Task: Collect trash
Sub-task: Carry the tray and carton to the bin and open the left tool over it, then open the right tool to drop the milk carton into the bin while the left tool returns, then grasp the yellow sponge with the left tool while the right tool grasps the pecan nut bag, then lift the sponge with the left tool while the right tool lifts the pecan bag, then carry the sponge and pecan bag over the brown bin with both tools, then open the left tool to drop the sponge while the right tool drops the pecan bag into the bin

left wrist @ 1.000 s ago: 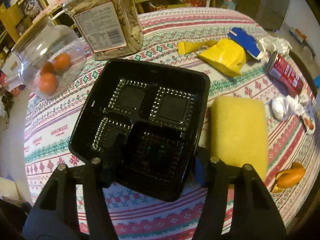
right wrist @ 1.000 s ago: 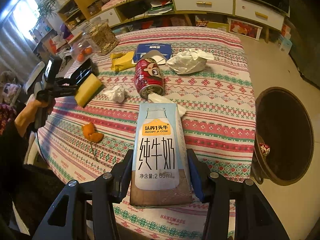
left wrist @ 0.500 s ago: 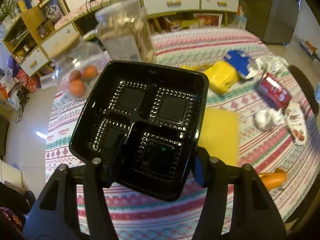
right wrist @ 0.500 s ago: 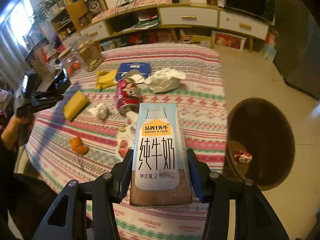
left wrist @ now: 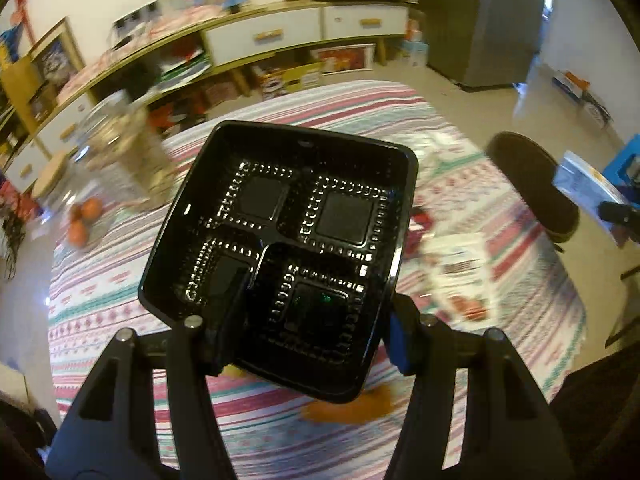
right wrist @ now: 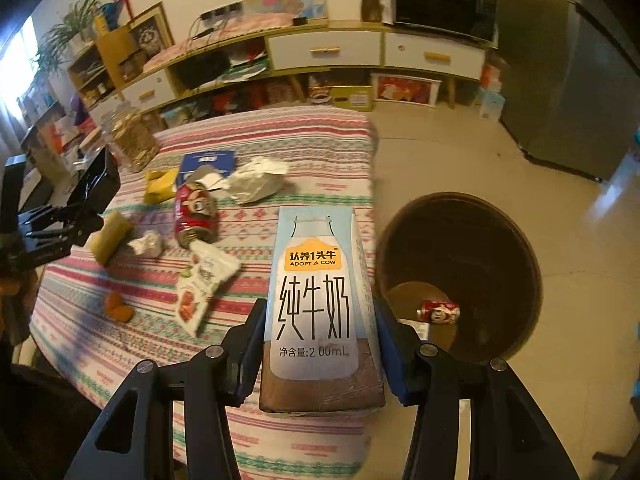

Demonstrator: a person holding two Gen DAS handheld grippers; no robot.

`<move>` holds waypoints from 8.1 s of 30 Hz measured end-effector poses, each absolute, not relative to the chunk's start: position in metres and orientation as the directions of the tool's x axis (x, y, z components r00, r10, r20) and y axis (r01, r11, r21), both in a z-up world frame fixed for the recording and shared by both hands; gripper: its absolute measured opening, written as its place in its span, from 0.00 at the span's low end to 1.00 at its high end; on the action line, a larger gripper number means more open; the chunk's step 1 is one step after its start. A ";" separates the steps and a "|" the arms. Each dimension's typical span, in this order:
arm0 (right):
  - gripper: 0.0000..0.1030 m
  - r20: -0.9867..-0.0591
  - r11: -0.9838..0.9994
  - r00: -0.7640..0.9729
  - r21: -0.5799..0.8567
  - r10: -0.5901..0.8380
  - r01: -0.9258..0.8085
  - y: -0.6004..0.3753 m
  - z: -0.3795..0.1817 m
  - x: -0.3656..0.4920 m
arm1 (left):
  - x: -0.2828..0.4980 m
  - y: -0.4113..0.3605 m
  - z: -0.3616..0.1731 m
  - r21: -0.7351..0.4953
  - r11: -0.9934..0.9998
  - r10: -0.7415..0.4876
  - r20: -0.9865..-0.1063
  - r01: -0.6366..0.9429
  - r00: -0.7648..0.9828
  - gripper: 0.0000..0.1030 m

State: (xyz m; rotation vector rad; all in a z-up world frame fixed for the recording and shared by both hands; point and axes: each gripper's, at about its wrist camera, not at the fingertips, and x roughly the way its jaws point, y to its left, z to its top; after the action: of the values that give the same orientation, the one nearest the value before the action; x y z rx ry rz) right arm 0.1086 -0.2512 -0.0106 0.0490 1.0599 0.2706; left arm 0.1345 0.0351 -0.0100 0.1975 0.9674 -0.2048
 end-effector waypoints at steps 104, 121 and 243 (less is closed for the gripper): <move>0.78 -0.866 0.976 0.454 0.151 0.209 -0.160 -0.171 -0.034 0.143 | 0.152 0.112 -0.062 0.071 0.997 0.044 -0.892 0.042 0.450 0.98; 0.81 -0.901 0.952 0.341 0.191 0.267 -0.240 -0.098 -0.068 0.140 | 0.160 0.153 -0.090 0.038 0.999 0.027 -0.913 0.020 0.407 0.97; 0.09 -0.904 0.958 0.413 0.208 0.111 0.198 -0.421 -0.079 0.116 | 0.171 -0.200 -0.041 -0.143 0.894 -0.354 -0.807 0.426 0.472 0.81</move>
State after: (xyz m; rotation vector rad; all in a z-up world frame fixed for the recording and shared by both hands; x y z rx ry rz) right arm 0.1161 -0.4210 -0.0792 0.3027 1.1484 -0.0554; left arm 0.1712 -0.2000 -0.0412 0.0818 0.9676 -0.4778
